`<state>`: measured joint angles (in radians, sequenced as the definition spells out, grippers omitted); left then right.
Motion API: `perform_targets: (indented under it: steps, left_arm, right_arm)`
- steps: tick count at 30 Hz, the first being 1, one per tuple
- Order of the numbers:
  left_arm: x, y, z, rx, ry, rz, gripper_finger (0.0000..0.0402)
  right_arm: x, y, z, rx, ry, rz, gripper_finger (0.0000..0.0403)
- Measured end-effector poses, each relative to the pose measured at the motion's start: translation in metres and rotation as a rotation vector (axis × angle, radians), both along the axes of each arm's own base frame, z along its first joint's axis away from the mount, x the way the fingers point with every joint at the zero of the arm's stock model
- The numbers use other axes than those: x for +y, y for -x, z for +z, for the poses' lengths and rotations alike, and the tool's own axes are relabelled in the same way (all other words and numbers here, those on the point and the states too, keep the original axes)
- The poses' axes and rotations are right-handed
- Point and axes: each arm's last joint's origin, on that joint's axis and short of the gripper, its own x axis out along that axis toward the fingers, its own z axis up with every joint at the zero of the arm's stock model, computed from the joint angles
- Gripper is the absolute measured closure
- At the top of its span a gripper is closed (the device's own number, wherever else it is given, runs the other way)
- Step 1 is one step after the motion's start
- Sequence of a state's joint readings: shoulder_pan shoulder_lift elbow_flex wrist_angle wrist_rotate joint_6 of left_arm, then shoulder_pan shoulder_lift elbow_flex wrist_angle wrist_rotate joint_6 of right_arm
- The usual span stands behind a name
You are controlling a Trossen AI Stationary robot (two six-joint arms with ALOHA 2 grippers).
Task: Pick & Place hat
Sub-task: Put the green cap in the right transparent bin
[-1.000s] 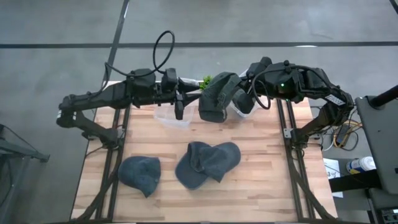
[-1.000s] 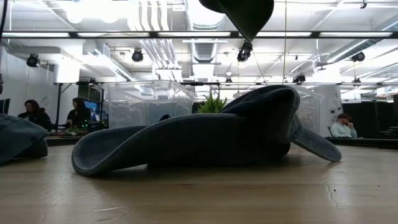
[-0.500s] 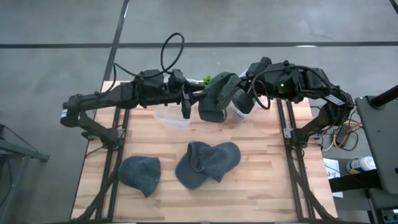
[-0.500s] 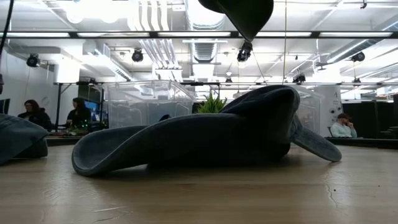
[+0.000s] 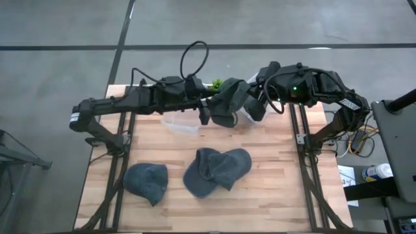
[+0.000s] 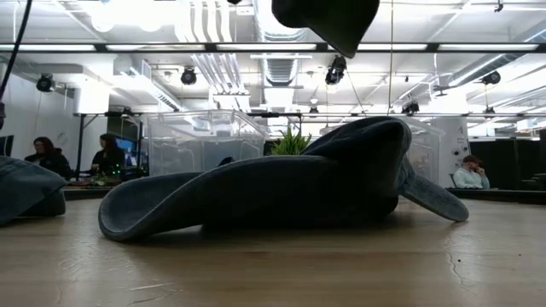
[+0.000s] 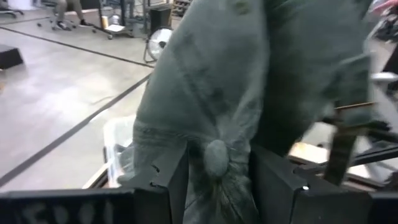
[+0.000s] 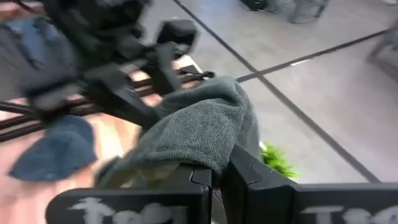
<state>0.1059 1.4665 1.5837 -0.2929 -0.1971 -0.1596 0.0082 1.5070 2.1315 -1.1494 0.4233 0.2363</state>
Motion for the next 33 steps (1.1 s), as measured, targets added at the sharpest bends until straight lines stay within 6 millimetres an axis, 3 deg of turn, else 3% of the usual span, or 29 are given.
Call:
perform_targets:
  steps: [7, 14, 21, 27, 33]
  left_arm:
    - [0.003, -0.007, -0.006, 0.054, -0.107, 0.056, 0.0282]
    - [0.006, -0.003, -0.004, 0.113, -0.263, 0.158, 0.0387]
    - [0.007, 0.009, 0.010, 0.143, -0.442, 0.284, 0.0397]
    - [0.008, 0.015, 0.014, 0.236, -0.618, 0.293, 0.0399]
    - [0.008, 0.014, 0.014, 0.271, -0.681, 0.278, 0.0400]
  right_arm:
    - [0.002, -0.002, 0.001, -0.019, -0.030, 0.058, 0.0394]
    - [0.003, -0.002, 0.001, -0.020, -0.059, 0.102, 0.0394]
    - [0.003, -0.002, 0.000, -0.024, -0.084, 0.087, 0.0386]
    - [0.004, 0.000, -0.003, 0.020, -0.096, 0.112, 0.0330]
    - [0.005, -0.001, -0.003, 0.010, -0.143, 0.134, 0.0239]
